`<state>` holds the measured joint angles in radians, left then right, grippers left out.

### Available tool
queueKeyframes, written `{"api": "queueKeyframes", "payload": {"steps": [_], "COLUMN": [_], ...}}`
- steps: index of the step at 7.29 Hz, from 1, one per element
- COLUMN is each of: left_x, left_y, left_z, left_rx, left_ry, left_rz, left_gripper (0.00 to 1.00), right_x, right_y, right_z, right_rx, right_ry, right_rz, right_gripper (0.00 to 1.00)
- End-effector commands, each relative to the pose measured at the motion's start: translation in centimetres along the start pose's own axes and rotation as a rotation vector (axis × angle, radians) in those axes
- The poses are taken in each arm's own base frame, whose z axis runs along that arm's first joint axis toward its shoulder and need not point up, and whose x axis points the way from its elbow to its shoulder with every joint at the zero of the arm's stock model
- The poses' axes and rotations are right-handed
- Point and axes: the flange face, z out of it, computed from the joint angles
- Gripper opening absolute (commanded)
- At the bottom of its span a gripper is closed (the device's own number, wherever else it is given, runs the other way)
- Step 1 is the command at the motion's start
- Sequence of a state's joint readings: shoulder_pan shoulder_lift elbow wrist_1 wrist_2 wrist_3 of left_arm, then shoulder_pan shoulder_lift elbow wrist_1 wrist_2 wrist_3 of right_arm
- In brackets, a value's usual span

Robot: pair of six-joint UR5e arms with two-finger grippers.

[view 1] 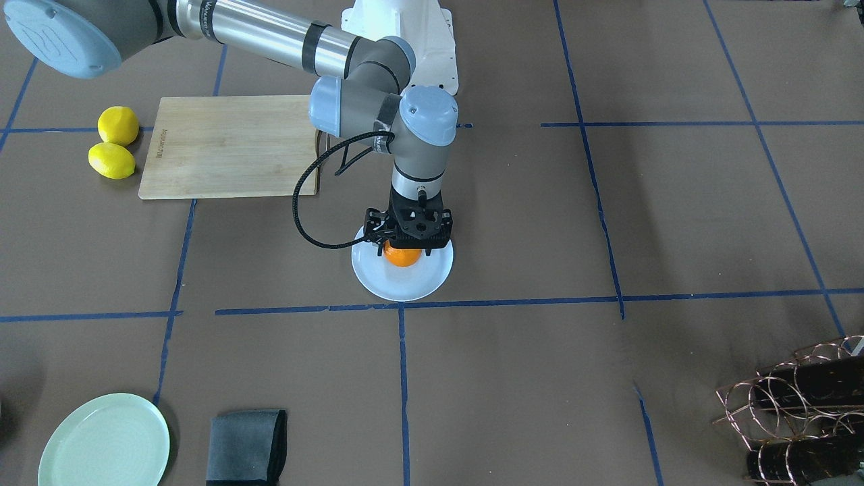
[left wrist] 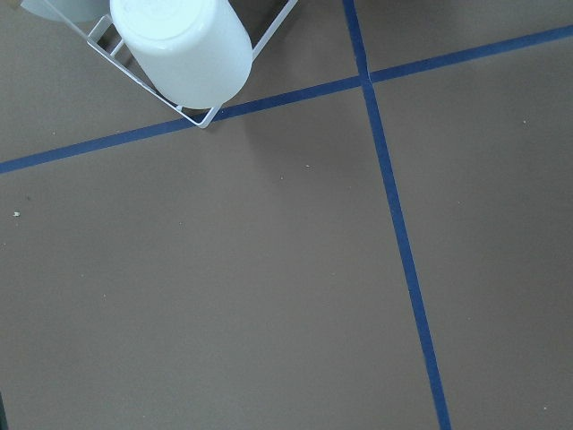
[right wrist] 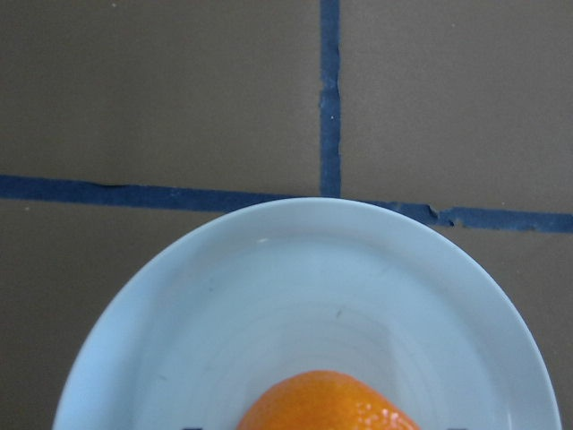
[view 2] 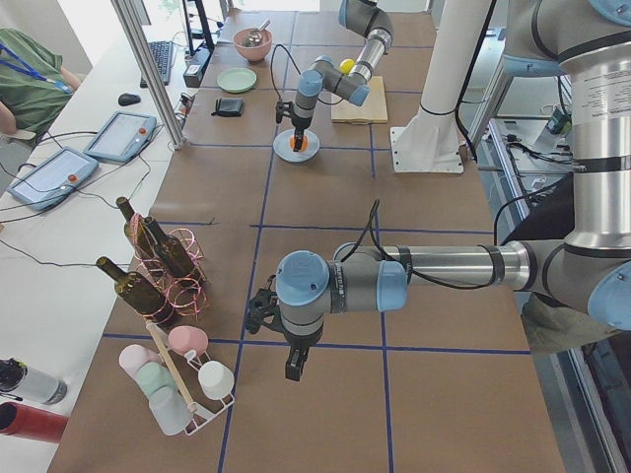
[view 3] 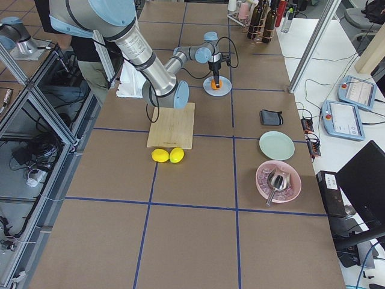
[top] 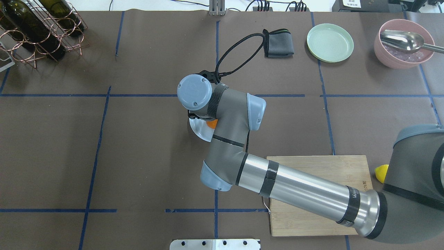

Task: Pick orange to plate
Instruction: 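Carry the orange with the right gripper over the light blue plate, then release the orange onto the plate with the right gripper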

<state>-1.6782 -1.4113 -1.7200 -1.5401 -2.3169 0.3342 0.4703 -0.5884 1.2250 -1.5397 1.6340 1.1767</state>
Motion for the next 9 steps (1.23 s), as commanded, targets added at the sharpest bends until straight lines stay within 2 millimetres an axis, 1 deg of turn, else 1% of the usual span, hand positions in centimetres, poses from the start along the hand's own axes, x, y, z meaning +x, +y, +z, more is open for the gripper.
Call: {"api": "queueKeyframes", "payload": {"steps": [1, 2, 3, 4, 5, 6, 7, 8, 9], "left_x": [0.0, -0.1, 0.0, -0.1, -0.4, -0.1, 0.1, 0.4, 1.0], "left_y": [0.0, 0.0, -0.1, 0.0, 0.5, 0.3, 0.1, -0.3, -0.7], "left_z": [0.0, 0.1, 0.0, 0.2, 0.6, 0.2, 0.0, -0.5, -1.1], "left_rx": [0.000, -0.003, -0.001, -0.006, -0.015, -0.010, -0.006, 0.004, 0.017], "left_ry": [0.001, -0.003, -0.005, -0.002, 0.009, 0.008, 0.008, 0.005, 0.003], "left_rz": [0.000, -0.001, 0.002, -0.002, -0.014, -0.018, -0.053, -0.119, -0.176], "left_gripper": [1.00, 1.00, 1.00, 1.00, 1.00, 1.00, 1.00, 1.00, 1.00], "right_x": [0.0, 2.0, 4.8, 10.3, 18.1, 26.6, 36.0, 43.4, 49.3], "right_y": [-0.3, -3.4, -6.8, -10.5, -13.5, -15.9, -17.7, -18.1, -17.9], "right_z": [-0.6, -2.0, -3.2, -5.3, -7.7, -9.5, -11.0, -11.6, -11.5], "right_rx": [0.006, 0.019, -0.016, -0.049, -0.068, -0.096, -0.099, -0.107, -0.108], "right_ry": [-0.007, -0.018, -0.034, -0.043, -0.068, -0.097, -0.111, -0.109, -0.088], "right_rz": [0.002, 0.011, -0.029, -0.072, -0.146, -0.232, -0.327, -0.394, -0.447], "right_gripper": [1.00, 1.00, 1.00, 1.00, 1.00, 1.00, 1.00, 1.00, 1.00]}}
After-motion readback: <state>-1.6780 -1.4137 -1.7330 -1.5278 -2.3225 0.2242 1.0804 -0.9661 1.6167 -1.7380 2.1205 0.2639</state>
